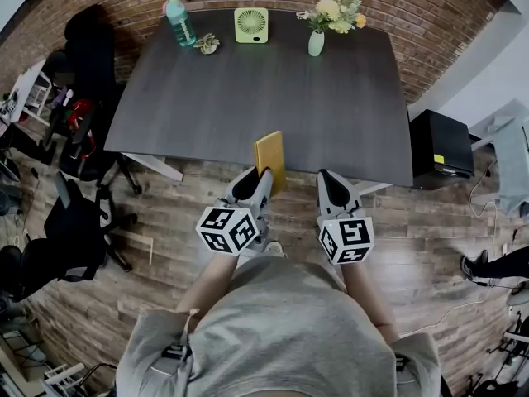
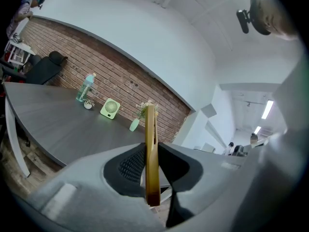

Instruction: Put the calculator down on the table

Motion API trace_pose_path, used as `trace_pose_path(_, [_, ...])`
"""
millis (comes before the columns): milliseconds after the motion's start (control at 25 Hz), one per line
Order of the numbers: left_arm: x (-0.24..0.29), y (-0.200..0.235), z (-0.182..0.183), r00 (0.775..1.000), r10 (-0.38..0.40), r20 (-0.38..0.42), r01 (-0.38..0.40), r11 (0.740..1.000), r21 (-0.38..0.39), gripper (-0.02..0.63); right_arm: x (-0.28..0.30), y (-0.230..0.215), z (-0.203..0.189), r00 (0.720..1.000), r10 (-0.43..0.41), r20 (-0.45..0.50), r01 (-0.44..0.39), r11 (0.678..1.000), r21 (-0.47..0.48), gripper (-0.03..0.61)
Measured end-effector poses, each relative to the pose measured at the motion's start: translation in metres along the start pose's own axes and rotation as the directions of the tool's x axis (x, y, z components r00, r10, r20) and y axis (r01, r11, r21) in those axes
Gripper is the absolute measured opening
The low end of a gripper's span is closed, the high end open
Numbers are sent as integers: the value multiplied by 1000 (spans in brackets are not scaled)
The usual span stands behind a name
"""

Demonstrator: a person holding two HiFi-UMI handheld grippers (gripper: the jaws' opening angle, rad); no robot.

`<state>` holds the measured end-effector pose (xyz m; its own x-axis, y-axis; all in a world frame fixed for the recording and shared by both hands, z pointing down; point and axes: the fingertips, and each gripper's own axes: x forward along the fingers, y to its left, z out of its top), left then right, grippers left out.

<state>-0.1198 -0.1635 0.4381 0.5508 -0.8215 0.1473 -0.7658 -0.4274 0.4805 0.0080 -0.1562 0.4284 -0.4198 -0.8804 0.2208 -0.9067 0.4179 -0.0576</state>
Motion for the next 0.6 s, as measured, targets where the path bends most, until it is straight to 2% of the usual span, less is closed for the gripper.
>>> trace_pose_path(600, [29,16,-2,999,-9,-40,8,1000,-10,87,12,-12,-5,999,-33,-16,33,999,20,2])
